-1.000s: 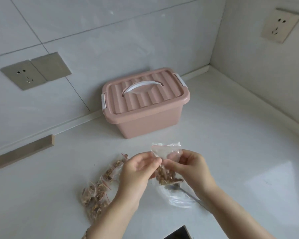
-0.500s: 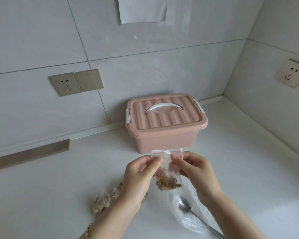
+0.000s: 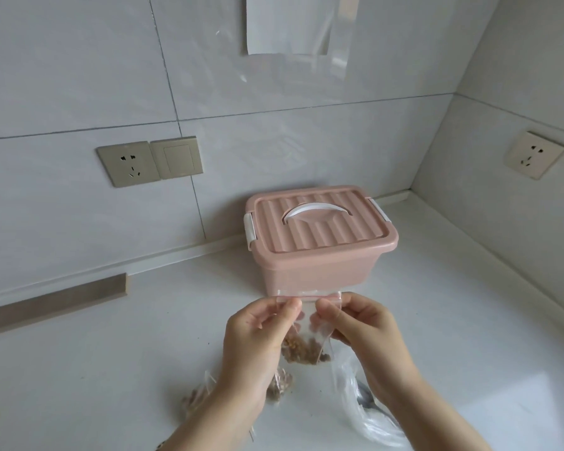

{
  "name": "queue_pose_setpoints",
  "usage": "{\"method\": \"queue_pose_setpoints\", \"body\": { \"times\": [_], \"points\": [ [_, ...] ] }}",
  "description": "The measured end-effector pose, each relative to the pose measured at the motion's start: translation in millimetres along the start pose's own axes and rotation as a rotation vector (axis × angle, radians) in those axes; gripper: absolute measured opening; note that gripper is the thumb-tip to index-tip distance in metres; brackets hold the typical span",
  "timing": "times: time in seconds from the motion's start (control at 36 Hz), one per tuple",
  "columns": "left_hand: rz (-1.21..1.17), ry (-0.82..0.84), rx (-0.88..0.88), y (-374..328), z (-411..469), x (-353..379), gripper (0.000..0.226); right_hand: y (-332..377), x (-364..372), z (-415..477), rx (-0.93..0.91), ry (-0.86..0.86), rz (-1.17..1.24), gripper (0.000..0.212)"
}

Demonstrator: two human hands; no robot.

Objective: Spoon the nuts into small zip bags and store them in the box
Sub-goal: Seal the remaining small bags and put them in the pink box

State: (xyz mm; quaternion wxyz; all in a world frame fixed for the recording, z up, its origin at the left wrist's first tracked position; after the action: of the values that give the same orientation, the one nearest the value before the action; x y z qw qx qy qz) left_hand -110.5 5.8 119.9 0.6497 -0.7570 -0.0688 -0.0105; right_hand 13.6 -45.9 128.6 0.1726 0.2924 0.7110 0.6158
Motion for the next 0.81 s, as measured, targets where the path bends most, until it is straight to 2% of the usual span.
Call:
{"method": "queue_pose_setpoints", "body": {
  "times": [0.08, 0.17, 0.36, 0.5, 0.61, 0.69, 0.81],
  "points": [
    [-0.006, -0.017, 0.027, 1, -1, 4, 0.017, 3, -3, 3, -0.014, -0.003, 0.012, 0.007],
    [-0.028, -0.016, 0.011, 5, -7, 11, 0.018, 4, -12, 7, -0.009, -0.023, 0.017, 0.016],
    [0.019, 0.189, 0.087, 3, -16, 30, 0.01, 8, -27, 9, -0.05, 0.031, -0.003, 0.014],
    [0.151, 0.251, 0.064, 13, -20, 32, 0.018, -1, -40, 12, -0.08, 0.087, -0.248, 0.016],
    [0.375, 0.27, 0.183, 28, -16, 31, 0.018, -10, -44, 16, -0.14, 0.142, -0.439, 0.026],
    [0.44, 0.261, 0.219, 33, -16, 31, 0.018, -15, -46, 21, -0.184, 0.179, -0.527, 0.026],
    [0.482, 0.257, 0.237, 38, -16, 31, 0.019, -20, -48, 21, -0.305, 0.12, -0.622, 0.036]
  ]
}}
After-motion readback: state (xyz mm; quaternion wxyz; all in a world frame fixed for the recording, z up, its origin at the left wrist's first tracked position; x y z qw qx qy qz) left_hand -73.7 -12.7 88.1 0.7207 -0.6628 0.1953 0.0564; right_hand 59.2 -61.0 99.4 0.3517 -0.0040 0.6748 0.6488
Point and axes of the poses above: each hand's wrist, its own z-axis towards the middle knuckle, its own x-axis out of the palm, y = z × x, the point moved 4 cm from there along z, towards the middle knuckle, and after that the axes turned 15 degrees about -y, right-handed, at the moved point
